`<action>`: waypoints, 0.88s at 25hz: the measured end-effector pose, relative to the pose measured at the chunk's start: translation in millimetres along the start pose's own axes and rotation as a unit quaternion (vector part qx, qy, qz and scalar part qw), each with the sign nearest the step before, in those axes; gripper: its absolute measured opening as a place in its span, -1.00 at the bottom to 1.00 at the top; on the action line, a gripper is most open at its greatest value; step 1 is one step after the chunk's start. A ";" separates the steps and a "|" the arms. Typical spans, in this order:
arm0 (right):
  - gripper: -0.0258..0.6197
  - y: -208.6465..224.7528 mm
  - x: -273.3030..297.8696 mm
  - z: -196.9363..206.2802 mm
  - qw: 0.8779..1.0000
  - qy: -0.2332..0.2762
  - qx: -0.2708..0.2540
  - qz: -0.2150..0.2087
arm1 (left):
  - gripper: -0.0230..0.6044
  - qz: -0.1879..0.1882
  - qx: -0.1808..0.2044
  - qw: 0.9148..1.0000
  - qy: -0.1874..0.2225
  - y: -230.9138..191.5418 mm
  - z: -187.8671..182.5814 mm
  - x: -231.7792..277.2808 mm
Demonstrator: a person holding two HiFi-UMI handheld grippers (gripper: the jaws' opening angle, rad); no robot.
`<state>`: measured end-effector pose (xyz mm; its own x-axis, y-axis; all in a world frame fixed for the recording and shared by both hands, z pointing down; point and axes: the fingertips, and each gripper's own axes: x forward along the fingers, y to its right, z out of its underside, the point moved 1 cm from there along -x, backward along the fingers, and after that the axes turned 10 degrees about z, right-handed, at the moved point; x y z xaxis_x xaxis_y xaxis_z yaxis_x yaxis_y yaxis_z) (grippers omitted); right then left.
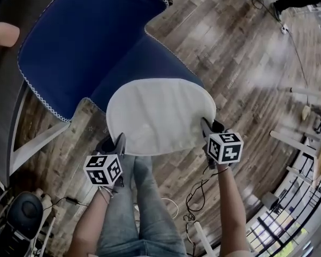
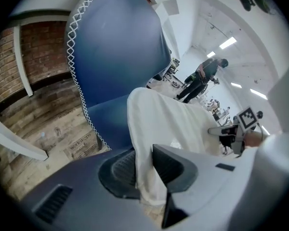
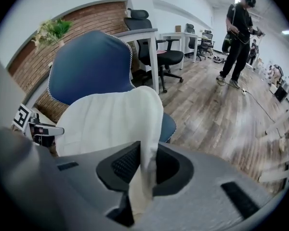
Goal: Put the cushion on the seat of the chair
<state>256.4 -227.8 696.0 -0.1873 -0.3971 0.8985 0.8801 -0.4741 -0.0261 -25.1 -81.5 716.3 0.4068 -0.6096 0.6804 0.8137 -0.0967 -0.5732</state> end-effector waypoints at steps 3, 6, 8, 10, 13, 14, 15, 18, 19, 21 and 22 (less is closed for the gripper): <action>-0.73 0.8 12.8 -16.5 1.000 -0.003 -0.028 -0.003 | -0.69 -0.003 -0.020 1.000 0.008 -1.5 1.9 4.6; -0.73 1.7 25.4 -36.2 0.998 -0.009 -0.056 -0.011 | -0.70 -0.009 -0.043 0.999 0.016 -3.0 1.6 9.6; -0.72 1.6 34.8 -50.6 0.997 -0.016 -0.079 -0.015 | -0.70 -0.016 -0.060 0.998 0.024 -4.1 -1.3 12.5; -0.69 -0.5 45.2 -65.1 0.994 -0.022 -0.102 -0.017 | -0.69 -0.024 -0.081 0.996 0.033 -3.5 -8.6 13.3; -0.69 -6.6 59.0 -86.8 0.990 -0.025 -0.139 -0.017 | -0.70 -0.033 -0.117 0.991 0.049 -3.9 -11.0 16.2; -0.69 -8.8 63.0 -94.0 0.988 -0.025 -0.154 -0.017 | -0.70 -0.036 -0.127 0.990 0.054 -4.4 -10.4 18.1; -0.69 -10.9 66.9 -101.0 0.985 -0.025 -0.167 -0.017 | -0.70 -0.038 -0.136 0.988 0.058 -5.2 -9.8 20.3; -0.69 -17.5 78.7 -120.6 0.979 -0.027 -0.199 -0.019 | -0.70 -0.048 -0.158 0.983 0.075 -13.5 -3.5 30.5; -0.69 -20.0 82.7 -126.3 0.978 -0.027 -0.207 -0.020 | -0.70 -0.052 -0.164 0.982 0.080 -16.7 -1.7 33.7; -0.69 -25.3 90.0 -135.3 0.975 -0.027 -0.220 -0.023 | -0.70 -0.063 -0.172 0.979 0.088 -20.2 -1.5 37.2; -0.69 -27.8 93.2 -139.0 0.973 -0.027 -0.226 -0.025 | -0.70 -0.069 -0.176 0.978 0.092 -21.1 -2.0 37.9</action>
<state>153.9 -360.9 719.6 -0.1904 -0.3291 0.9249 0.5867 -0.7936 -0.1616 -27.7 -104.1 753.2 0.1949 -0.6997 0.6873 0.6486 -0.4338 -0.6255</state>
